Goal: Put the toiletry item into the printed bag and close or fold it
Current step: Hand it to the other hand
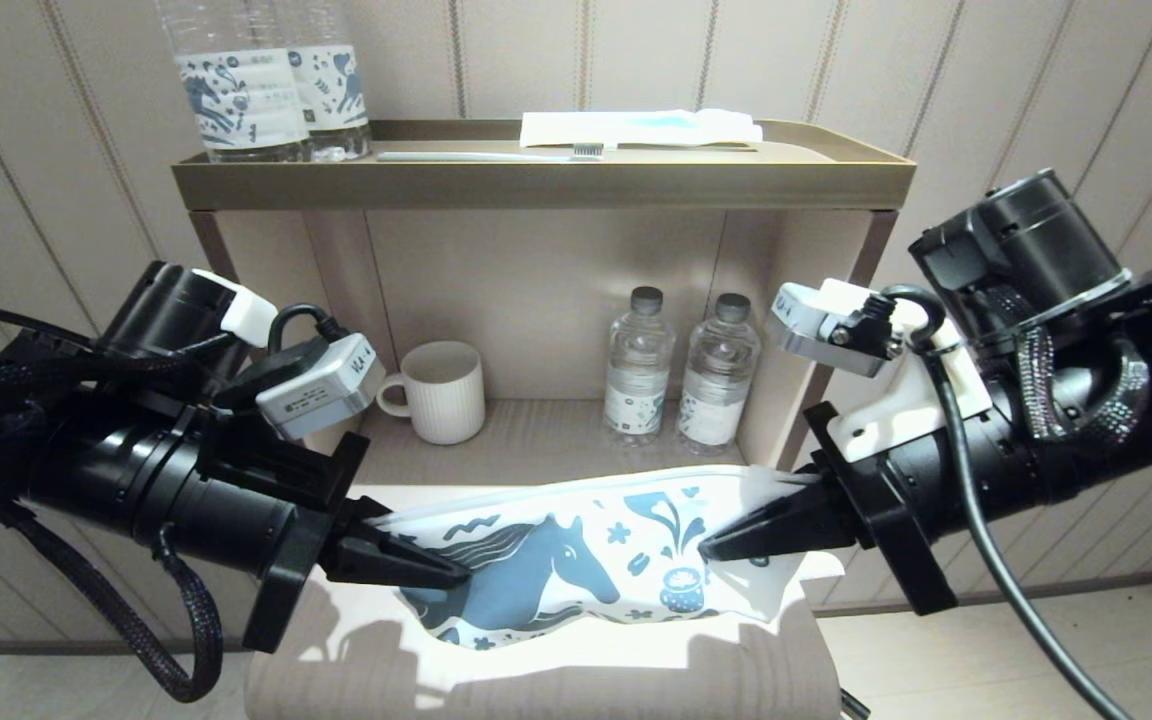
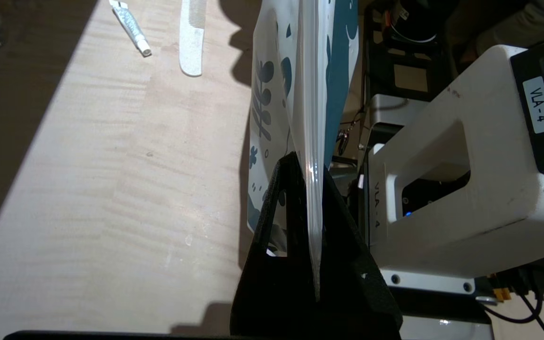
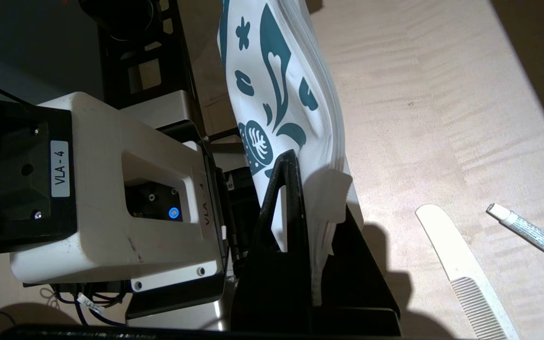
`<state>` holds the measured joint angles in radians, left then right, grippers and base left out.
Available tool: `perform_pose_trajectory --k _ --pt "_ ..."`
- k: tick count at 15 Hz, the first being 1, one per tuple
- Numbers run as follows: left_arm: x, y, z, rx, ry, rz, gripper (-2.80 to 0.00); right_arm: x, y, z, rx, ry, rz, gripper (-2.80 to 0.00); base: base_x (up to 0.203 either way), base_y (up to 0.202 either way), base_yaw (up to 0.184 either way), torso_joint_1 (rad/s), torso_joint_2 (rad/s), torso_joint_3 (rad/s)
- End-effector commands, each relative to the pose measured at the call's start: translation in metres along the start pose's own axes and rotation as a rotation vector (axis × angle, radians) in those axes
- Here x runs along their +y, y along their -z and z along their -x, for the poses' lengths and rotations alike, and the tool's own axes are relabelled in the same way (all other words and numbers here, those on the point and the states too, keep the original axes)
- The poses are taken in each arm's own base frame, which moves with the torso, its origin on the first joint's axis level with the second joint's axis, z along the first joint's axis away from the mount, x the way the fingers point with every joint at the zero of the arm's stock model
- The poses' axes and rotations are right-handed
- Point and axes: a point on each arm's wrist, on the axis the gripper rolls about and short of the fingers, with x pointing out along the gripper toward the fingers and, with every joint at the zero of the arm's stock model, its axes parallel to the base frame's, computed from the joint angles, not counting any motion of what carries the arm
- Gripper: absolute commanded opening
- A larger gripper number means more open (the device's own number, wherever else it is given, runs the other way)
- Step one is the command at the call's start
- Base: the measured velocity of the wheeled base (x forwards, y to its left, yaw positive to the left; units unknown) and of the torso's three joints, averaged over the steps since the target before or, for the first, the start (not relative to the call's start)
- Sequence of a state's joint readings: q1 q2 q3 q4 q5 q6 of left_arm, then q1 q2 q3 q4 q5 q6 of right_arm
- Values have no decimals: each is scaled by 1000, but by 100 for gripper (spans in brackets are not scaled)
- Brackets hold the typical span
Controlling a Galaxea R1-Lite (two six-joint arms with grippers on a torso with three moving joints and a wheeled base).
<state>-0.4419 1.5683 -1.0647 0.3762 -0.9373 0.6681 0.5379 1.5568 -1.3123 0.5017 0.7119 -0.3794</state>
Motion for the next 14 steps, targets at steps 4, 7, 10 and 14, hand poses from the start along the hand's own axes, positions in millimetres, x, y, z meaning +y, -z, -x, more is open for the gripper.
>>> perform_pose_trajectory --k 4,7,10,14 --pt "1 2 -2 1 8 -3 0 1 1 0 1 -7 0 -280 0 0 0 0 0 0" --pt "2 -1 -1 -17 19 -9 0 2 1 0 4 -8 -2 -280 0 0 0 0 0 0" --pt "1 -7 2 -32 14 -28 0 4 2 2 6 -8 -2 -280 0 0 0 0 0 0" --pt "3 -33 5 -73 10 -84 0 10 1 -6 14 -42 13 -280 0 0 0 0 0 0"
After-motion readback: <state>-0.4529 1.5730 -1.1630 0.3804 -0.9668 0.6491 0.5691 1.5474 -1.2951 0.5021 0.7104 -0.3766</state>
